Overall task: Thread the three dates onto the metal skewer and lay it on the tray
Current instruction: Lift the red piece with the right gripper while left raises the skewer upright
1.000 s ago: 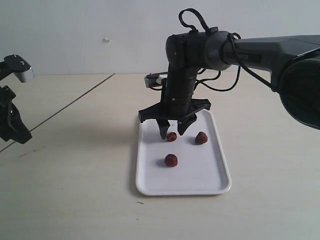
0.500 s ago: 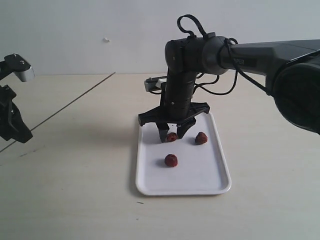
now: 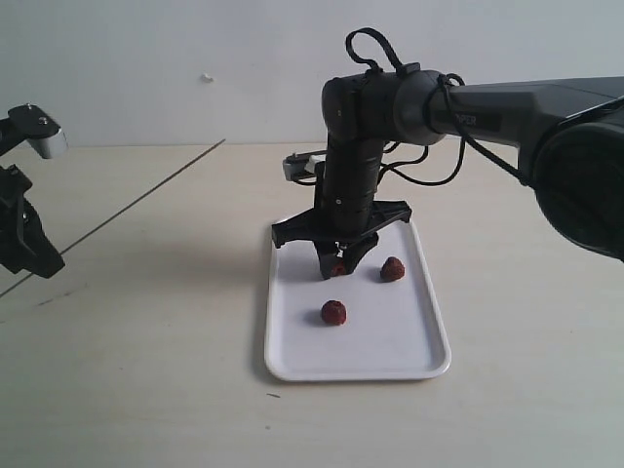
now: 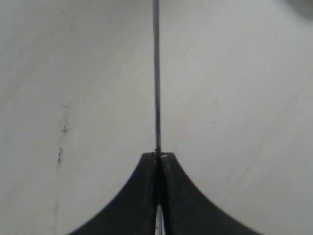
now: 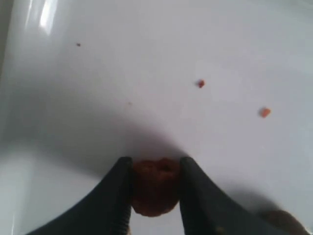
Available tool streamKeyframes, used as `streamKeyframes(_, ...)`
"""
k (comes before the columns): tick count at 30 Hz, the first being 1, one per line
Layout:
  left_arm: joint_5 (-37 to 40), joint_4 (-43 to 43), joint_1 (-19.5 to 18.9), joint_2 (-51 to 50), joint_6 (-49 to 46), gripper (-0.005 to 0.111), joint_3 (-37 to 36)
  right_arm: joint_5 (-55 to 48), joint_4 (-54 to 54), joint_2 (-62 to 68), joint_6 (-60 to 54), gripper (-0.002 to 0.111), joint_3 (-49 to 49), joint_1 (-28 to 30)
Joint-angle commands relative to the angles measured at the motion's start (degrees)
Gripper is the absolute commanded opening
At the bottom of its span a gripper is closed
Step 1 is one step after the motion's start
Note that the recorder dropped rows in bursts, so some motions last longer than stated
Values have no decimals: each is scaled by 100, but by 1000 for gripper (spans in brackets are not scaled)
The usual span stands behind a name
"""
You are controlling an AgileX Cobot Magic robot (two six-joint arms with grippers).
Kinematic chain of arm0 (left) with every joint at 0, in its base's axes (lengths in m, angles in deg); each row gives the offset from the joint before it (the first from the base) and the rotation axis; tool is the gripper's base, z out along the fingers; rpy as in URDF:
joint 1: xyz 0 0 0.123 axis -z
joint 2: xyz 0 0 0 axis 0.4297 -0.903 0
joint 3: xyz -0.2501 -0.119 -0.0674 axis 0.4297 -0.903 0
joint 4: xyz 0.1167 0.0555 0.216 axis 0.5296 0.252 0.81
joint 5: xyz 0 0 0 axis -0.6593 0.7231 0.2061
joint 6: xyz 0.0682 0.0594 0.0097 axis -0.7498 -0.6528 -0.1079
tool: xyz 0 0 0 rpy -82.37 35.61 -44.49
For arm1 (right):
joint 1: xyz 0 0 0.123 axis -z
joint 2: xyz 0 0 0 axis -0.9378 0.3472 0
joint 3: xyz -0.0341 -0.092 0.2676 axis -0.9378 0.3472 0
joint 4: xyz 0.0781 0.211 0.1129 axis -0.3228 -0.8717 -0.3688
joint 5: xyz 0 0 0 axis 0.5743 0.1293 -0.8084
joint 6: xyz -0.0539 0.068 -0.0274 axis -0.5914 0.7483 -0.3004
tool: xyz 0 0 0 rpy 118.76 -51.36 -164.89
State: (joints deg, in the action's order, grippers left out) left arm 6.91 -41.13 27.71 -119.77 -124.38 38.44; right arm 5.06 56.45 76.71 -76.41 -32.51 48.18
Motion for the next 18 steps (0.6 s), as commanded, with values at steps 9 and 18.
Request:
streamKeyframes(9, -87, -117, -16, -15, -24, 0, 53, 32, 36, -54, -2, 31, -143, 67)
streamKeyframes(18, -131, -159, -16, -15, -24, 0, 53, 106, -56, -269, 147, 31, -583, 368)
